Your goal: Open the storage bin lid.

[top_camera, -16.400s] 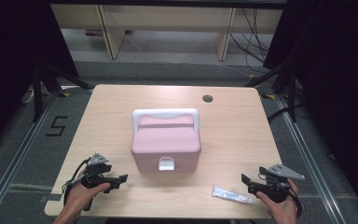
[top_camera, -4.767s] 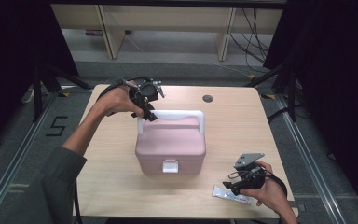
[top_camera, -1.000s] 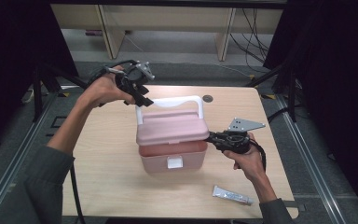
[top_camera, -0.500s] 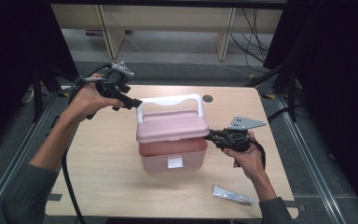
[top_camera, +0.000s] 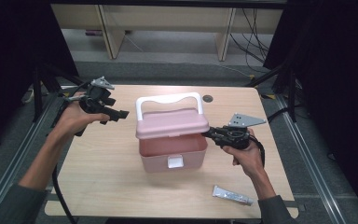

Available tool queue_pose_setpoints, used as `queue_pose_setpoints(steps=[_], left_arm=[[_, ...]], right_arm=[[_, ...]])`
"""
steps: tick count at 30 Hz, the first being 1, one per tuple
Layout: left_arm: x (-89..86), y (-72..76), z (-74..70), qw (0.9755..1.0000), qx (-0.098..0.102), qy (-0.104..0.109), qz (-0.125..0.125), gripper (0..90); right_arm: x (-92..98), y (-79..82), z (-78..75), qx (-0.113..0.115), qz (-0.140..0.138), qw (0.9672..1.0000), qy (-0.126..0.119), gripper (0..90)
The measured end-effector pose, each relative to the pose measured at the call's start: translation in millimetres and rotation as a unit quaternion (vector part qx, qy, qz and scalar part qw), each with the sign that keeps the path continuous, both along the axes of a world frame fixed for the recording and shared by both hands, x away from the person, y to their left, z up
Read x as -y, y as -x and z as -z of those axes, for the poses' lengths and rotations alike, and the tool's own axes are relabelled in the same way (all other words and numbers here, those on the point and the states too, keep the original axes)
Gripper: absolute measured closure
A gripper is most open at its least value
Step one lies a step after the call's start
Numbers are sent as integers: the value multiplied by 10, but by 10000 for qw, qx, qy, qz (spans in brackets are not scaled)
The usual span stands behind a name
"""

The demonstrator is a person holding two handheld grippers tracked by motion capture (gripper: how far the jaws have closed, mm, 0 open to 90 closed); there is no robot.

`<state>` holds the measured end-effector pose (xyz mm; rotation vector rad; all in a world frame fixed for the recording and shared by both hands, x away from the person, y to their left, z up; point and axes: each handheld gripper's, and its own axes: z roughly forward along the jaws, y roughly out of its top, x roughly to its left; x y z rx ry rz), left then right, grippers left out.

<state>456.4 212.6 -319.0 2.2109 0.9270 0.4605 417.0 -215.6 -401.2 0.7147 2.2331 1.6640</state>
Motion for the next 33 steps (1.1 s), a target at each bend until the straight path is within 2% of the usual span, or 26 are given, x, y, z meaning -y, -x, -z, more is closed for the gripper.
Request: queue_pose_setpoints(steps=[1, 2, 3, 4, 5, 6, 7, 9, 10, 11, 12, 13, 15, 16, 19, 20, 21, 22, 24, 27, 29, 30, 33], left_arm=[[0, 0, 0, 10000, 0, 0, 0, 277], [-23, 47, 72, 9999, -28, 126, 6, 276], [-23, 47, 72, 9999, -28, 126, 6, 275], [-52, 80, 138, 9995, -136, 280, 65, 275], [-52, 80, 138, 9995, -136, 280, 65, 275], [-101, 112, 232, 9988, -201, 446, -50, 276], [-101, 112, 232, 9988, -201, 446, -50, 278], [-130, 129, 330, 9983, -312, 471, -132, 279], [-144, 153, 412, 9973, -378, 590, -220, 281], [-144, 153, 412, 9973, -378, 590, -220, 281], [-151, 174, 472, 9959, -430, 780, -152, 281], [-151, 174, 472, 9959, -430, 780, -152, 280], [-121, 198, 529, 9954, -465, 827, -128, 279], [-70, 215, 587, 9943, -512, 929, -141, 279], [-19, 218, 632, 9936, -584, 963, -56, 280], [30, 221, 678, 9921, -649, 1075, -11, 281], [30, 221, 678, 9921, -649, 1075, -11, 282], [68, 227, 702, 9900, -674, 1237, -50, 282], [105, 224, 738, 9898, -708, 1232, -3, 282], [180, 229, 770, 9886, -763, 1301, 14, 281], [214, 237, 773, 9887, -733, 1310, 35, 281], [253, 245, 780, 9876, -763, 1372, -19, 281], [285, 251, 798, 9876, -774, 1366, -56, 282]], right_arm=[[0, 0, 0, 0, 0, 10000, 0, 816], [-3, 14, -14, -115, -12, 9999, -1, 815], [-3, 14, -14, -115, -12, 9999, -1, 815], [-2, 3, -25, -9, -8, 10000, 32, 814], [-2, 3, -25, -9, -8, 10000, 32, 814], [-3, 8, -29, -55, -20, 10000, 14, 814], [-3, 8, -29, -55, -20, 10000, 14, 814], [-10, 12, -27, -170, -49, 9998, -51, 814], [-9, 13, -30, -163, -20, 9999, -46, 814], [-9, 13, -30, -163, -20, 9999, -46, 814], [-12, 10, -31, -157, -10, 9999, -61, 814], [-12, 10, -31, -157, -10, 9999, -61, 814], [-11, 17, -38, -198, 18, 9998, -64, 813], [-7, -4, -42, -107, 4, 9999, -18, 812], [-13, -5, -48, -119, 15, 9999, -38, 811], [-27, 3, -53, -206, -6, 9997, -117, 811], [-28, 14, -60, -240, 53, 9997, -89, 810], [-28, 14, -60, -240, 53, 9997, -89, 810], [-24, -4, -63, -140, 11, 9999, -71, 811], [-23, -6, -69, -169, -32, 9998, -61, 811], [-27, -6, -70, -160, -43, 9998, -101, 811], [-23, -8, -73, -115, -29, 9999, -104, 811], [-23, -9, -73, -115, -28, 9999, -107, 811]])
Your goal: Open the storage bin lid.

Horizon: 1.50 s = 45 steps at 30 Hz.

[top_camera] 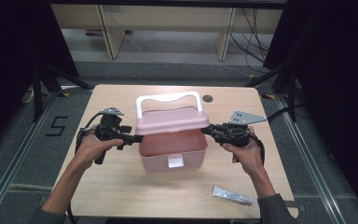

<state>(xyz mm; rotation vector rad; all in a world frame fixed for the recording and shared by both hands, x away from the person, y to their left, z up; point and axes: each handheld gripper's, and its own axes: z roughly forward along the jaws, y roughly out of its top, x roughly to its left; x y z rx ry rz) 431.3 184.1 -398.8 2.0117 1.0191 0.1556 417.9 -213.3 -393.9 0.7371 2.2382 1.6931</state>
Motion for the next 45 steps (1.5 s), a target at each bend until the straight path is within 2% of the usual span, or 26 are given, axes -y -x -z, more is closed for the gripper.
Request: queue_pose_setpoints(steps=[3, 5, 8, 9, 10, 11, 14, 16, 20, 21, 22, 23, 24, 26, 27, 30, 32, 33, 35, 41, 42, 43, 45], left_arm=[[42, -1, 44, 9999, -76, 116, -14, 313], [54, -5, 59, 9999, -77, 38, 62, 330], [85, -1, 80, 9999, -40, 96, 16, 377], [96, -7, 96, 9999, -14, -77, 83, 386], [96, -7, 96, 9999, -14, -77, 83, 393], [122, -4, 128, 10000, 23, -52, -24, 406], [122, -4, 164, 10000, -10, -48, -3, 446], [120, -8, 211, 9999, 18, -103, 31, 456], [129, -2, 220, 9999, 59, -72, -46, 462], [115, 6, 210, 9997, 124, -198, 25, 471], [115, 6, 210, 9997, 124, -198, 25, 477], [115, 9, 214, 9997, 141, -174, 14, 477], [112, 10, 216, 9998, 143, -150, 11, 481], [100, 14, 218, 9998, 136, -129, 18, 503], [113, 21, 227, 9999, 125, -4, -54, 503], [100, 20, 215, 9998, 138, -108, 56, 524], [100, 23, 213, 9998, 158, -109, 72, 539], [110, 30, 220, 9999, 99, 12, -33, 544], [107, 29, 221, 10000, 79, 32, -30, 543], [86, 52, 206, 9999, 76, 94, -18, 565], [71, 49, 200, 10000, 60, 30, 41, 567], [78, 49, 210, 9999, 64, 134, -16, 568], [73, 48, 210, 9999, 64, 126, 7, 569]], right_arm=[[-2, 1, -2, 5, 12, 10000, 2, 811], [2, 0, -7, 26, 30, 10000, 38, 811], [-5, 12, -11, 4, 83, 10000, 27, 811], [-3, 4, -14, 41, 82, 10000, 30, 810], [-3, 4, -14, 41, 82, 10000, 30, 810], [-12, -8, -8, 120, 107, 9999, -21, 811], [-7, -14, -8, 146, 85, 9999, -24, 810], [-10, -11, -8, 30, 15, 10000, -33, 810], [-16, -17, -13, 51, 44, 10000, 2, 810], [-25, -4, -22, -28, 64, 10000, -4, 810], [-25, -4, -22, -28, 64, 10000, -4, 810], [-23, -19, -26, 98, 79, 9999, 28, 811], [-19, -16, -37, 63, 61, 9999, 77, 812], [-36, -25, -40, 86, -20, 10000, -6, 814], [-40, -10, -48, -7, 37, 10000, -10, 815], [-45, -40, -58, 147, 62, 9998, 103, 815], [-64, -62, -55, 28, 48, 10000, 42, 816], [-70, -93, -60, 76, 81, 9999, 47, 817], [-80, -94, -65, -8, 77, 10000, 15, 817], [-96, -201, -103, 55, 80, 9998, 151, 822], [-100, -220, -104, 60, 112, 9998, 151, 821], [-106, -256, -112, 41, 130, 9997, 210, 821], [-121, -291, -112, 37, 142, 9997, 216, 821]])
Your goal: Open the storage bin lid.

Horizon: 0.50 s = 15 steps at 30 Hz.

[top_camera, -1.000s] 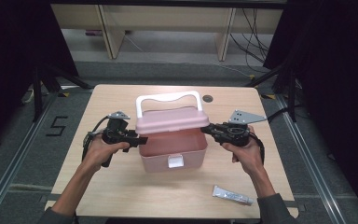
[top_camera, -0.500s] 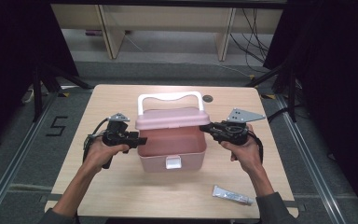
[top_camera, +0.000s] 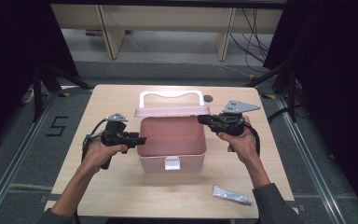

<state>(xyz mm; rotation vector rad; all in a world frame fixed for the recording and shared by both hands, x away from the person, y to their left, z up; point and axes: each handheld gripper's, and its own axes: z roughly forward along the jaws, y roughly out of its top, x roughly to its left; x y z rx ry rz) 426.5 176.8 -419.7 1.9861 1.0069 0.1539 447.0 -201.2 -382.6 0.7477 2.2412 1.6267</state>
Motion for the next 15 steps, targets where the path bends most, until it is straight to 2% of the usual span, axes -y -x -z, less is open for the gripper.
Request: queue_pose_setpoints(steps=[3, 4, 5, 12, 13, 15], left_arm=[[-3, 1, 1, 10000, 5, 2, 16, 574], [-4, 1, 0, 10000, 9, 4, 25, 578], [-4, 1, 1, 10000, 15, 11, 27, 583], [-5, 2, 5, 10000, 11, 70, 21, 602], [-7, 3, 5, 10000, 13, 70, 26, 603], [-3, 5, 7, 9999, 16, 97, 21, 604]], right_arm=[[-6, -20, -2, -43, 24, 10000, -40, 822], [-1, -37, -7, -14, 73, 10000, 23, 823], [-8, -40, -1, -104, 66, 9999, -41, 823], [37, -111, 21, 11, 176, 9998, 22, 823], [39, -119, 30, -39, 177, 9998, -30, 822], [56, -135, 35, -88, 245, 9997, 21, 821]])
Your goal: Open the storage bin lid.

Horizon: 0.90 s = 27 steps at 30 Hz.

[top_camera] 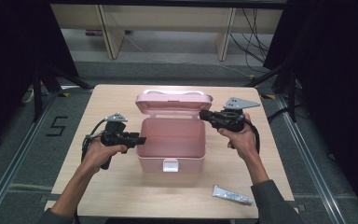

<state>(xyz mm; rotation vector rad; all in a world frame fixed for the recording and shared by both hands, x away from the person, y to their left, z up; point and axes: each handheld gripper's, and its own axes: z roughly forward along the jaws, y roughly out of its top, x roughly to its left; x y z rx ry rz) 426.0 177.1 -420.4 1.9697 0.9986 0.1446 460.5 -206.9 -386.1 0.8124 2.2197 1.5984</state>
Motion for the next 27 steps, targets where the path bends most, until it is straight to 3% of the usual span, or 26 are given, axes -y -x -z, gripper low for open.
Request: queue_pose_setpoints(steps=[6, 9, 14, 17, 24, 25, 27], left_arm=[[-19, 0, 12, 10000, -40, 70, 17, 605], [-23, 18, 14, 10000, -4, 66, 17, 601], [-23, 29, 13, 10000, 1, 59, 11, 602], [-24, 30, 11, 10000, -6, 49, 23, 603], [-18, 48, 10, 10000, 7, 62, -1, 604], [-23, 47, 10, 10000, 7, 59, 16, 604], [-20, 50, 10, 10000, 13, 58, 8, 605]], right_arm=[[39, -103, 54, 51, 209, 9998, -47, 824], [25, -148, 101, -101, 265, 9995, -137, 826], [24, -213, 142, -78, 325, 9994, -71, 830], [10, -251, 175, -232, 346, 9990, -179, 831], [7, -311, 206, -118, 418, 9990, -62, 831], [-8, -318, 221, -252, 425, 9987, -127, 831], [-13, -323, 229, -270, 422, 9987, -136, 831]])
